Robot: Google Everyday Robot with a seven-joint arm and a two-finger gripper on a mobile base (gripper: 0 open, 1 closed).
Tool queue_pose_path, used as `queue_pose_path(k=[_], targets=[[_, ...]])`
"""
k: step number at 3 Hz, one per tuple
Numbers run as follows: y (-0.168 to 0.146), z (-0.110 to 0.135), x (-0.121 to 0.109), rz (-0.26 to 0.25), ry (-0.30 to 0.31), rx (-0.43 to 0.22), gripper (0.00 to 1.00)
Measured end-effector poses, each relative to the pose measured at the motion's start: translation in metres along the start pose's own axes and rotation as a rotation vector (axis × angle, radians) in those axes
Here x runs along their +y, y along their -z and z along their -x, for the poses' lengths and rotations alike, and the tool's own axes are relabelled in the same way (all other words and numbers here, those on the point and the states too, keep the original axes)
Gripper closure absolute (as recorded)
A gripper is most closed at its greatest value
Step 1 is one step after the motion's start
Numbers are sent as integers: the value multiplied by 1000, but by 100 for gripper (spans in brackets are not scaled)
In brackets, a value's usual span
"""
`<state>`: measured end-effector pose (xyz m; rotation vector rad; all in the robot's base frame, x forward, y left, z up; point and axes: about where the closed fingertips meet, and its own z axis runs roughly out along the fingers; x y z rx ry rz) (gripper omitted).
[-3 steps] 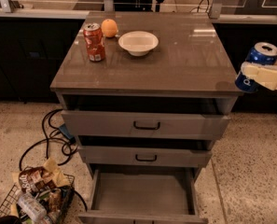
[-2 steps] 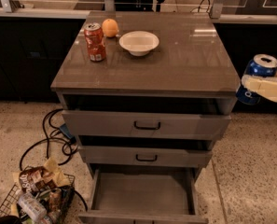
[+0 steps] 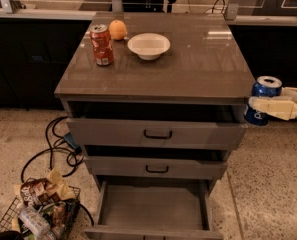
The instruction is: Place pepsi can into bottom drawer
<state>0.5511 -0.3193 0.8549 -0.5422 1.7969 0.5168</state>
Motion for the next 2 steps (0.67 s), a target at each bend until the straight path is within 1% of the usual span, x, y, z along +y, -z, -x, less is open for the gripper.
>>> queue_pose_path(k=[2], targets=[[-4, -1, 3, 6, 9, 10, 100]])
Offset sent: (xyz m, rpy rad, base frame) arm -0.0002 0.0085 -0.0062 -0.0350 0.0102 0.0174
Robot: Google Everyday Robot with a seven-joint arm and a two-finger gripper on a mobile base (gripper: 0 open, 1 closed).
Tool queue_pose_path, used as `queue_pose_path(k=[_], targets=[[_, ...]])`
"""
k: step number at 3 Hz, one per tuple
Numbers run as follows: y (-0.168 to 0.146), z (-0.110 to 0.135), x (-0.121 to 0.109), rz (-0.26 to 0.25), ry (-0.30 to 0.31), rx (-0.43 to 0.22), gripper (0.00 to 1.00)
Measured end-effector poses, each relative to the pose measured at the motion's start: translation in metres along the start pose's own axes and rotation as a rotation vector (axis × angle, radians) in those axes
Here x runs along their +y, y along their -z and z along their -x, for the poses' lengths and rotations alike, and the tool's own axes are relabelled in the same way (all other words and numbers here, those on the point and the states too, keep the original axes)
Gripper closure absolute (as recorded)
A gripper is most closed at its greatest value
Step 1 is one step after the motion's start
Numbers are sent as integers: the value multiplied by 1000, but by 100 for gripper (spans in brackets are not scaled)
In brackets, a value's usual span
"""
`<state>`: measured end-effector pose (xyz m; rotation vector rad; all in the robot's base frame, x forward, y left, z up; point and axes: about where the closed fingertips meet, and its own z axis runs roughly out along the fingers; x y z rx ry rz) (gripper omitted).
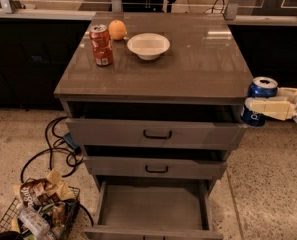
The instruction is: Place pepsi can into bottom drawer
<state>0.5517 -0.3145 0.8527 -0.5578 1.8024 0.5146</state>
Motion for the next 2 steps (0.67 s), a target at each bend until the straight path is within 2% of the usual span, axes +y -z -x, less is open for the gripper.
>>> queue_pose_path(k=[1, 2], targets=[[4, -25, 22, 42, 19, 43, 100], [29, -85, 76, 137, 9, 94, 100]])
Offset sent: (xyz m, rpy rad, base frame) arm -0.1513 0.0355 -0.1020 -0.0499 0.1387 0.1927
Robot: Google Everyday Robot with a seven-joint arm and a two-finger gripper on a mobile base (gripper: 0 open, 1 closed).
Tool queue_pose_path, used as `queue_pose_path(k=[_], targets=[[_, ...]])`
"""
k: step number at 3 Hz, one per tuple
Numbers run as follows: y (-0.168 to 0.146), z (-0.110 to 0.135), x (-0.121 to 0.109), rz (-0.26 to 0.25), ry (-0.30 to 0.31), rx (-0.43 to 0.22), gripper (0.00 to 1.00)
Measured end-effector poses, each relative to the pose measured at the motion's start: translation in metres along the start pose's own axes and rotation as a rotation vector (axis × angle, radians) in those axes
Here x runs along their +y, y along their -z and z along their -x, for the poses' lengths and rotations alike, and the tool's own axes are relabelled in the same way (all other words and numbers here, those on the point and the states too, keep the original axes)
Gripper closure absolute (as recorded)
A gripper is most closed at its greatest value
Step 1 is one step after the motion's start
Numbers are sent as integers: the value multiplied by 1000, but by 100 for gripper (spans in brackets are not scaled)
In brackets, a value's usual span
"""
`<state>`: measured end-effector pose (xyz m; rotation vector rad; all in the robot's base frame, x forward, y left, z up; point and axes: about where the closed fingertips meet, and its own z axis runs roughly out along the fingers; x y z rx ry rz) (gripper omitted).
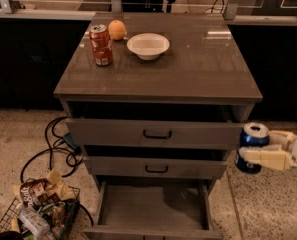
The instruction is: Place pepsi can into bottom drawer
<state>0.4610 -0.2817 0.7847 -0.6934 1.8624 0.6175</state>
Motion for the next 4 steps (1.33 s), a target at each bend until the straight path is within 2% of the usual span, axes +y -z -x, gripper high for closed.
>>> queue_pose_path(k=[1, 2, 3, 4], targets=[[-3, -48, 28, 66, -54, -9, 100], [-43, -103, 60, 149, -161, -80, 100], [-70, -129, 71, 188, -205, -108, 100], [-71, -129, 71, 188, -205, -108, 100]])
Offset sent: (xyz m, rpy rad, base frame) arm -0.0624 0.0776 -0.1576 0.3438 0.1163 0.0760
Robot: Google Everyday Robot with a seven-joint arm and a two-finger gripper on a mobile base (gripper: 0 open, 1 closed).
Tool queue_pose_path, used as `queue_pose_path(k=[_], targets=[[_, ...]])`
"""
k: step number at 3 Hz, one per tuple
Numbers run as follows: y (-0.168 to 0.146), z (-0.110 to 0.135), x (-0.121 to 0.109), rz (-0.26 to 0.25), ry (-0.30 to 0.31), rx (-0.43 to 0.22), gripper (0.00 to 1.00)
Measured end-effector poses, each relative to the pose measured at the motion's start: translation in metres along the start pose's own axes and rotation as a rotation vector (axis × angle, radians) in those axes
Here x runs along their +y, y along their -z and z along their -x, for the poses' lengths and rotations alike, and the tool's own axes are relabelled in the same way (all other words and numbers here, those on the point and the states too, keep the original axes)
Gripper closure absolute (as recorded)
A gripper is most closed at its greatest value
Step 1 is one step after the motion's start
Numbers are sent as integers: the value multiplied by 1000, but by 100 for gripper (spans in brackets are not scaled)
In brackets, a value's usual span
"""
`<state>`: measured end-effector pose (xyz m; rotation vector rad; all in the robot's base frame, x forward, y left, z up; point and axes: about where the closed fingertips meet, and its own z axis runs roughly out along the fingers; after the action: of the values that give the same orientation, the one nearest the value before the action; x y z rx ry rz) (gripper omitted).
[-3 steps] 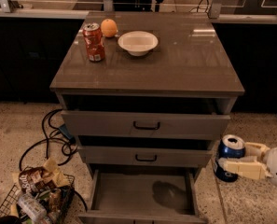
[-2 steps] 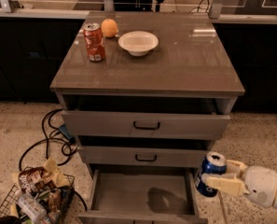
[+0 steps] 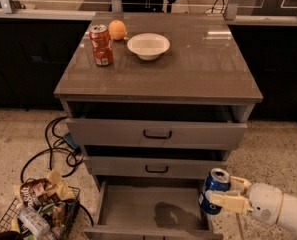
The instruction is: Place pepsi can into bottom drawer
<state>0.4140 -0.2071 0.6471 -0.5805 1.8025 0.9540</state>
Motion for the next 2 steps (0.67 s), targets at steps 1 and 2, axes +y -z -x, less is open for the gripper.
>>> queue_pose_path(k=[1, 2], targets=[[-34, -8, -7, 38, 17, 7, 100], [-86, -28, -4, 87, 57, 10, 100]])
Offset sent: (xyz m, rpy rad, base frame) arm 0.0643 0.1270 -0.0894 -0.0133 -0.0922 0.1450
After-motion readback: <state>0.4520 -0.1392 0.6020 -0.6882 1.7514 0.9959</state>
